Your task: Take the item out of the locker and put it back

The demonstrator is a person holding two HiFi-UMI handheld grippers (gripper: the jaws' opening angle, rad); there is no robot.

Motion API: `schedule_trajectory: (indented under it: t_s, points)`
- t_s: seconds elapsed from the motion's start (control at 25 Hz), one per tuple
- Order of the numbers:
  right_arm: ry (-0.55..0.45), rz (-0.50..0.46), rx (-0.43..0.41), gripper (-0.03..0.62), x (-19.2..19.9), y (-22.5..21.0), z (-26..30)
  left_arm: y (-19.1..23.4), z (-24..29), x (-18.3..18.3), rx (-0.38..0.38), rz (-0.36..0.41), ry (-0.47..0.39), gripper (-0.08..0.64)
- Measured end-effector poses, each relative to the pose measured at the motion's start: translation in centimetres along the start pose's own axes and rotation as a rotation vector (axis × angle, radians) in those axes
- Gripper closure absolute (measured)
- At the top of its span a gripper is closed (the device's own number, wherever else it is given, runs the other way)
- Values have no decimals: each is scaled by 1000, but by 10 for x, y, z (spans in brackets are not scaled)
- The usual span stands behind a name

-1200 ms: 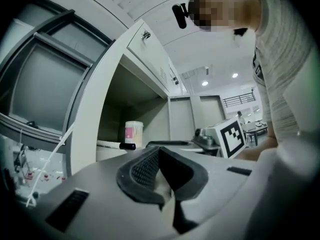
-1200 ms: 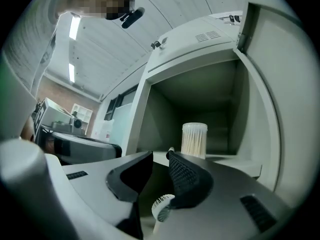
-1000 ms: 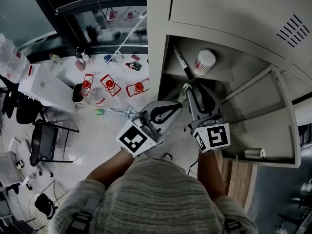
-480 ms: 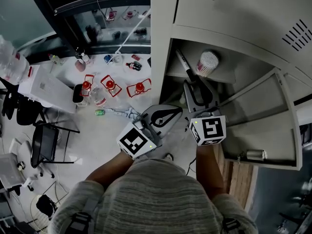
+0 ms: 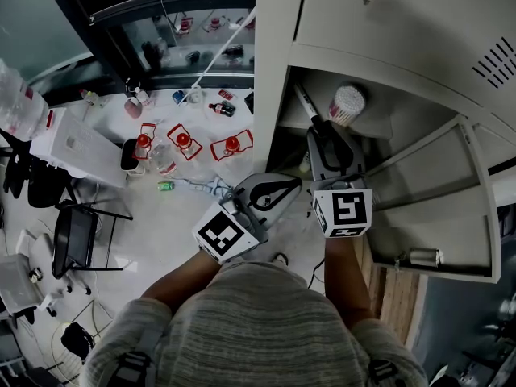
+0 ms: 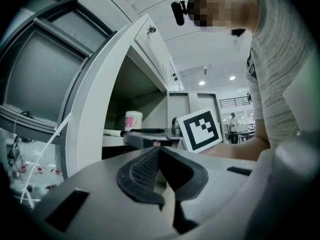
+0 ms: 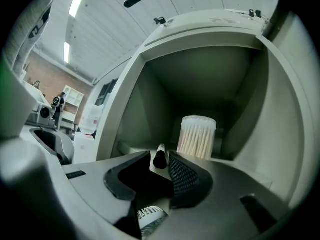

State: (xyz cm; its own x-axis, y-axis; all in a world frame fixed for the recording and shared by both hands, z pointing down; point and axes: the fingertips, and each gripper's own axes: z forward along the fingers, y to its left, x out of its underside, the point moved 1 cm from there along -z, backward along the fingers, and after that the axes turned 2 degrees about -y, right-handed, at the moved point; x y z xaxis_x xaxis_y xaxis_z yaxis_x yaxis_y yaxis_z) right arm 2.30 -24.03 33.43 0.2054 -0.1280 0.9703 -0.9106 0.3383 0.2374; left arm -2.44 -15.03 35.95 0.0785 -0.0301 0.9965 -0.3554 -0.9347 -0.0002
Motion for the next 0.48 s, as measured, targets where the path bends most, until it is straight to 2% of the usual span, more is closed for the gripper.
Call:
schedule_trajectory:
  t_s: [0.08, 0.12, 0.48]
  points:
    - [14, -12, 10, 475, 1, -1, 0, 0, 1, 1, 3, -3, 6, 554]
    - [20, -9, 15, 503, 1, -1, -1, 0, 2, 1, 6, -2, 4, 554]
    - [22, 5, 33, 506, 1, -1, -1, 1, 2, 0, 12, 10, 4, 554]
